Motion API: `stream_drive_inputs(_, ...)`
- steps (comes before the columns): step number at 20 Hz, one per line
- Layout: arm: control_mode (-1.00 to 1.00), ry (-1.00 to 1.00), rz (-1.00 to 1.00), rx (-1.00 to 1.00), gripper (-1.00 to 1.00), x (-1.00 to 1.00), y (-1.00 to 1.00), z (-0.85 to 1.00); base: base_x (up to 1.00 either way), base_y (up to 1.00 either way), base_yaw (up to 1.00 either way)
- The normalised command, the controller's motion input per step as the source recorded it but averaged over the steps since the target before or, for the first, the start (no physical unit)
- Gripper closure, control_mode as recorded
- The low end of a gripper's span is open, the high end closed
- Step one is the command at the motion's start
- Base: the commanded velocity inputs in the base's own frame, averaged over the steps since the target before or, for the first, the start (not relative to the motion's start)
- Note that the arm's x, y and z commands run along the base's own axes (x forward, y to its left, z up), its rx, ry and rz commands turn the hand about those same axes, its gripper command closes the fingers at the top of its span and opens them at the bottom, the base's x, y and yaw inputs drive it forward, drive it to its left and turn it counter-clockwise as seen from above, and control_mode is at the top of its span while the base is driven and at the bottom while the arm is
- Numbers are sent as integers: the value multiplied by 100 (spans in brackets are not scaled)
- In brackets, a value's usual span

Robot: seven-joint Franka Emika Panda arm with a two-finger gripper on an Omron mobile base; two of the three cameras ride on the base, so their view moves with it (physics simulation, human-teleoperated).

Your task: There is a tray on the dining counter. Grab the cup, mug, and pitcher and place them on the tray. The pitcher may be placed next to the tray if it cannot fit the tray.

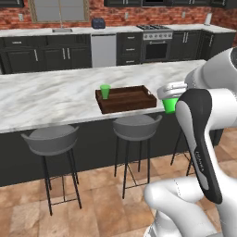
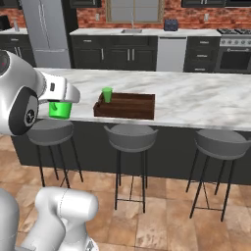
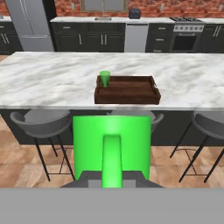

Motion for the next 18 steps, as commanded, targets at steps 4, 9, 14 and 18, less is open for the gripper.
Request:
stream_drive_inputs(4,100,0,0,0,100,0,0,0,31,-20,0)
stream_drive_inputs(9,100,0,0,0,100,0,0,0,44,-33,3)
stream_drive_inputs(14,100,0,0,0,100,0,0,0,60,-41,7)
stream_drive_inputs(18,100,0,0,0,100,0,0,0,63,-46,9)
